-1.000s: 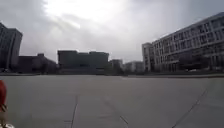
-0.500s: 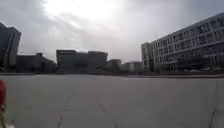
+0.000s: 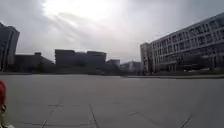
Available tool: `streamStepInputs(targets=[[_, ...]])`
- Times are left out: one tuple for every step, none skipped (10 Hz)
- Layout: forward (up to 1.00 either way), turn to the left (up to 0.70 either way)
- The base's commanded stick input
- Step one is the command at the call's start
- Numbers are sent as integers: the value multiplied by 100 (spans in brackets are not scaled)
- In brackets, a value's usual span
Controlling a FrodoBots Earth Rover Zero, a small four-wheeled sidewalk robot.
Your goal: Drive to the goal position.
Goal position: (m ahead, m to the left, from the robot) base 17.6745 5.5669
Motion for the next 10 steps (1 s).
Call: streamStepInputs(targets=[[100,0],[100,27],[100,40],[100,40],[100,40],[100,40],[100,40],[100,40],[100,39],[100,37]])
